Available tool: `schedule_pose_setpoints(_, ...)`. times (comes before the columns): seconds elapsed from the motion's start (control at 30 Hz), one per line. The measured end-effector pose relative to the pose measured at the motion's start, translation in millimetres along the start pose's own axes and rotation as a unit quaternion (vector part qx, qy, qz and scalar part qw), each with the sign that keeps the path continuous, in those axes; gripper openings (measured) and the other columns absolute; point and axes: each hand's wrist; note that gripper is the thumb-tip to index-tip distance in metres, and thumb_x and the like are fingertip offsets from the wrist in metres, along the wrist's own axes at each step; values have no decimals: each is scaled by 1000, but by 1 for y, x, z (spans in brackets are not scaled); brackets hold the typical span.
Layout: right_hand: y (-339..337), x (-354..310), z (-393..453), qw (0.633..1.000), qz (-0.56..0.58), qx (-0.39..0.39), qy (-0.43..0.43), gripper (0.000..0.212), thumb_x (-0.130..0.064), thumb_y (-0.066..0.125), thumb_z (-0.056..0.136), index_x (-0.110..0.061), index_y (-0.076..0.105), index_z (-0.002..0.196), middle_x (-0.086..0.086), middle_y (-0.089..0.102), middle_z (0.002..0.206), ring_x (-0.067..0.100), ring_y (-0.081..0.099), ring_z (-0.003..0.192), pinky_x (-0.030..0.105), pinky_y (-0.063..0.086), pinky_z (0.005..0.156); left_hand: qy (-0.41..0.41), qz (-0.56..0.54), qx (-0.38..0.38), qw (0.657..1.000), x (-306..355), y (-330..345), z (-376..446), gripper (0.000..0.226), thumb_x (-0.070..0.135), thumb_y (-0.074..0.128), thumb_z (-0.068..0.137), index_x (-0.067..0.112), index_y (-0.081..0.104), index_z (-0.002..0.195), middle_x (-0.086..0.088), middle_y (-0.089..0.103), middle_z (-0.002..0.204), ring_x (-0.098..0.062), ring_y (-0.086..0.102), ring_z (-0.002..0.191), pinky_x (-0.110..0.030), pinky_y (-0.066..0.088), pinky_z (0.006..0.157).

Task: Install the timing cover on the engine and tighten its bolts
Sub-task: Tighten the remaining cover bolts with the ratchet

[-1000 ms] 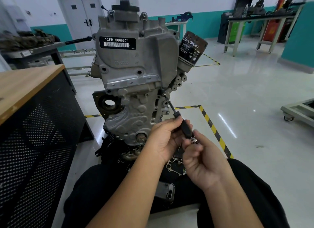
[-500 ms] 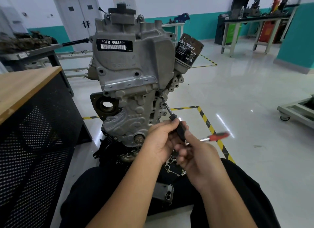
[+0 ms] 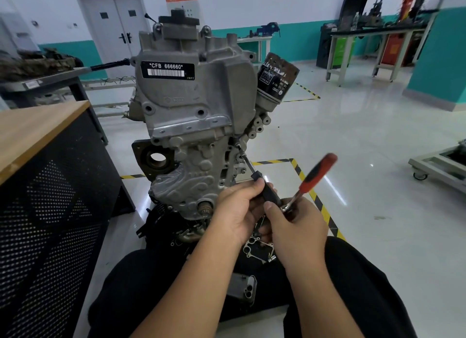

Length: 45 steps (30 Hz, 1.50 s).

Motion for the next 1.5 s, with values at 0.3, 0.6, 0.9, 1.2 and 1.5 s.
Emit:
schedule_pose_setpoints(0.3,-1,-3,0,913,311,-108,240,15,-15,67,97,-1,71,98,12,66,62,13,57,41,25,50,40,-4,1,-22,1000,1,-4,1,15,11,69,93,-3,74,96,-23,73,92,-25,72,65,-26,53,46)
schedule_pose_setpoints(0.6,-3,-11,-1,742,545,-161,355,18,-19,66,97,-7,79,101,9,66,71,6,54,41,16,44,35,-13,13,-46,999,4,-2,-1,14,18,71,89,5,77,91,-15,77,92,-20,73,71,-24,52,45)
schedule_pose_setpoints(0.9,5,0,-2,960,225,-52,157,12,-18,67,97,-6,69,94,15,69,65,19,63,44,30,55,44,-26,12,-49,998,4,-1,-3,22,19,70,92,1,71,105,-15,76,94,-20,73,72,-25,52,48)
schedule_pose_setpoints(1.2,2,0,-2,999,32,-14,13,15,-19,68,96,-7,63,89,8,69,59,25,68,46,36,56,44,-3,15,-40,999,2,0,-2,15,9,62,97,-3,72,96,-19,74,88,-25,71,66,-30,51,59)
schedule_pose_setpoints(1.5,-5,-9,-2,937,259,-124,198,17,-21,68,97,-5,71,97,13,65,62,16,57,40,27,51,40,0,10,-32,999,8,-1,-5,19,6,64,96,-10,68,106,-22,72,93,-27,72,67,-28,55,46)
Point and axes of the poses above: each hand's wrist, its own z-axis towards the middle knuckle, its own y-axis out of the palm, x = y × z
